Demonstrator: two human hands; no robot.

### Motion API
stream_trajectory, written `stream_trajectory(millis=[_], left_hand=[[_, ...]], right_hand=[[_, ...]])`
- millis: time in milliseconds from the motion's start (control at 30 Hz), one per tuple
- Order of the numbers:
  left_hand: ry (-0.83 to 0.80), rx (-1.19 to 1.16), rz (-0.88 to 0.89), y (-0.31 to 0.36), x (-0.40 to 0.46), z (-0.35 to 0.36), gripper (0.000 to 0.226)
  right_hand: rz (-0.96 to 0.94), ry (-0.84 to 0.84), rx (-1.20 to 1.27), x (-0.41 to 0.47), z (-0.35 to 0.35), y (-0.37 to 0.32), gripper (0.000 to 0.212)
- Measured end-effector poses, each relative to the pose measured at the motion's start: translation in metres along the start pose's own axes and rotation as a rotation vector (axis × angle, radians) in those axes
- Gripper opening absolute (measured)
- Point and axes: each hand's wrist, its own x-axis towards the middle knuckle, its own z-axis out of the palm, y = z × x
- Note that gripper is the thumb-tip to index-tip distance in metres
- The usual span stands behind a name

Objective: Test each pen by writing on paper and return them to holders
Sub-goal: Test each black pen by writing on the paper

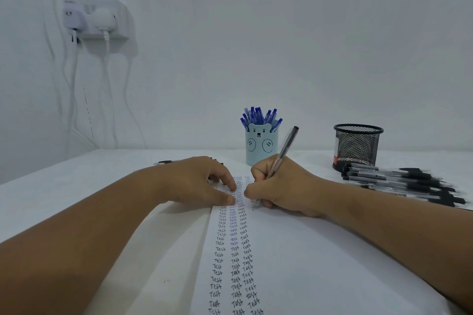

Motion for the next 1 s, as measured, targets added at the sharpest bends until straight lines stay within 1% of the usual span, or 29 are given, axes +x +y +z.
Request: stream_trajectory(millis=[100,233,367,533,633,867,1000], left_hand=[[0.003,0.005,-0.002,0.0009,0.0001,0.0004,0.026],[0.000,0.008,-0.001,-0.0014,0.0012,0.0006,0.025],[-0.001,0.001,0.004,-0.0009,0.0015,0.0004,0.025],[0.001,-0.001,0.012,-0.0018,0.0015,0.0009,0.025],[0.000,0.004,0.007,-0.0018,0.0014,0.0009,0.025],[0.001,0.008,0.002,0.0000,0.0014,0.0001,0.027],[0.002,0.004,0.005,-0.0011,0.0021,0.0009,0.027]], right_hand=[[0.008,-0.009,0.016,0.0009,-0.0006,0.0012,0.044],[0.006,-0.029,-0.022,0.0015,-0.0001,0.0002,0.036],[-0.001,-0.011,-0.029,-0.0001,-0.0007,0.0009,0.026],[-0.011,-0.030,-0.029,0.0005,-0.0005,0.0014,0.030],[-0.002,-0.041,-0.022,0.0005,-0.0013,0.0014,0.027],[-0.004,0.000,-0.018,0.0010,-0.0022,0.0034,0.026],[-0.015,0.006,-0.049,0.0013,-0.0025,0.0033,0.031]])
